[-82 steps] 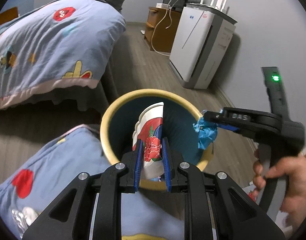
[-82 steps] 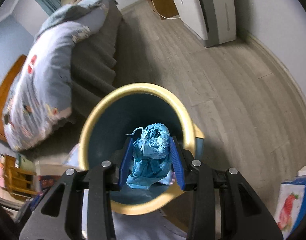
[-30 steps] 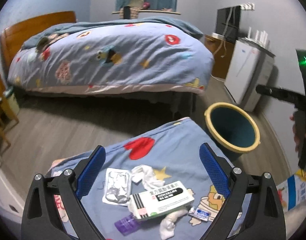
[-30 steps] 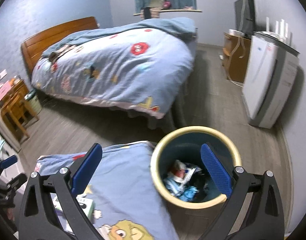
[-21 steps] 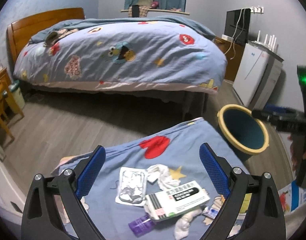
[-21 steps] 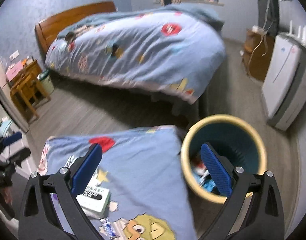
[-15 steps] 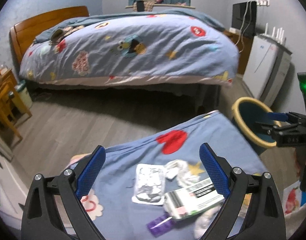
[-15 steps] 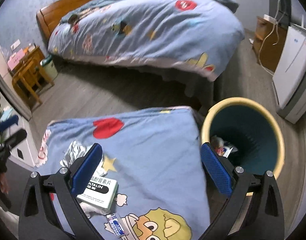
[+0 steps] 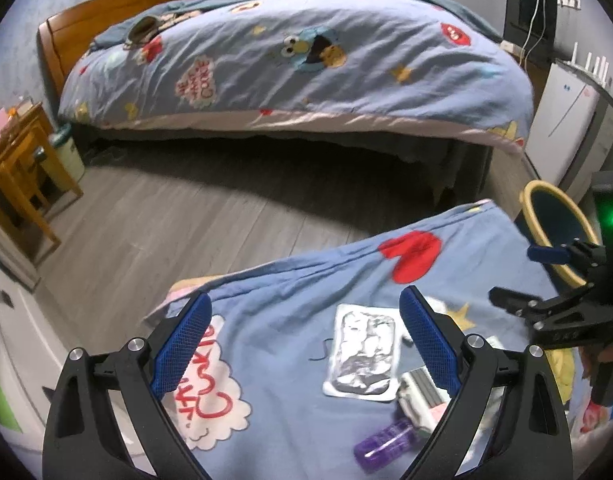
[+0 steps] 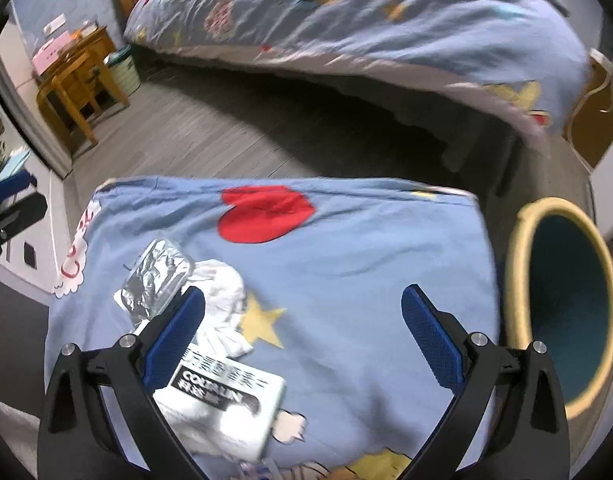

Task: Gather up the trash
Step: 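Grasp the white tissue with the right tool while the left tool grasps the silver foil pack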

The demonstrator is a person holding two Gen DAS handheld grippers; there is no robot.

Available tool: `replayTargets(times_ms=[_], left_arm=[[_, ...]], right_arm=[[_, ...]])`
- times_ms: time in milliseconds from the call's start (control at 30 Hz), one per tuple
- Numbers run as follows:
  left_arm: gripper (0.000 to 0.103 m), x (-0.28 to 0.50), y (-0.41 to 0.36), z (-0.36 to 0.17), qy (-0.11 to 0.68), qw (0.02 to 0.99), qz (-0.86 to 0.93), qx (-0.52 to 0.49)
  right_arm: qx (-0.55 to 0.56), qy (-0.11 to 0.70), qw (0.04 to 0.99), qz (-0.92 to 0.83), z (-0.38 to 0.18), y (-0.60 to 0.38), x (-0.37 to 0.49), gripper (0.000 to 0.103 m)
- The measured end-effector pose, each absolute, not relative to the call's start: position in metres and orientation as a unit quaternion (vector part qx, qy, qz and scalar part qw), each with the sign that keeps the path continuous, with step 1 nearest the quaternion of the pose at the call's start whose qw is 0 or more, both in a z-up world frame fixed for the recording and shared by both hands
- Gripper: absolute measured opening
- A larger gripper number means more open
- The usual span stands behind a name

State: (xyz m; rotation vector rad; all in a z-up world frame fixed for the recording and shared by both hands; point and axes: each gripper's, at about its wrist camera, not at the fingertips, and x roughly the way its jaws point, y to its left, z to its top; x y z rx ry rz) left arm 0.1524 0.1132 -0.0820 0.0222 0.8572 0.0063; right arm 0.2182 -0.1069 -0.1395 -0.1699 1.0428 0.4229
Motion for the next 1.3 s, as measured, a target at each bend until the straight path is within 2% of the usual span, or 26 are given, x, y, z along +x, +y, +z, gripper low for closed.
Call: replayTargets(times_ms=[67, 100, 167, 300, 367, 400, 433, 467, 900, 1300], left_arm=[[0.094, 0.156, 0.12, -0.09, 0.425, 0.905, 0.01, 0.014], [0.094, 0.158, 0.123, -0.094, 0.43, 0.903, 0.012, 0.017], [0.094, 0.162, 0.126, -0.1, 0.439, 0.898, 0.015, 0.021], [0.094, 0.168, 0.127, -0.116, 0.458, 0.889, 0.013, 0.023], [0.094, 0.172, 0.125, -0.122, 0.466, 0.884, 0.01, 0.021], [0.094, 0.173, 0.123, -0.126, 0.471, 0.882, 0.007, 0.021], [0.094, 0.176, 0.12, -0.132, 0.476, 0.879, 0.002, 0.019], [0.094, 0.177, 0.117, -0.135, 0.48, 0.877, -0.001, 0.019], [0.094, 0.189, 0.058, -0.194, 0.544, 0.833, -0.047, 0.088], [0.091, 0.201, 0.059, -0.204, 0.56, 0.824, -0.032, 0.075]], right_arm=[[-0.077, 0.512, 0.83, 0.208, -0.153, -0.097, 0.224, 0.076], [-0.073, 0.518, 0.825, 0.211, -0.158, -0.093, 0.227, 0.074], [-0.067, 0.53, 0.816, 0.222, -0.167, -0.084, 0.23, 0.061], [-0.078, 0.547, 0.796, 0.248, -0.181, -0.07, 0.231, 0.043], [-0.069, 0.558, 0.789, 0.249, -0.185, -0.073, 0.233, 0.027], [-0.058, 0.561, 0.786, 0.253, -0.185, -0.076, 0.234, 0.023], [-0.048, 0.563, 0.784, 0.256, -0.184, -0.08, 0.235, 0.013], [-0.039, 0.563, 0.783, 0.259, -0.181, -0.084, 0.237, 0.009], [0.008, 0.533, 0.815, 0.229, -0.148, -0.131, 0.254, 0.009], [0.001, 0.52, 0.823, 0.229, -0.138, -0.134, 0.253, 0.009]])
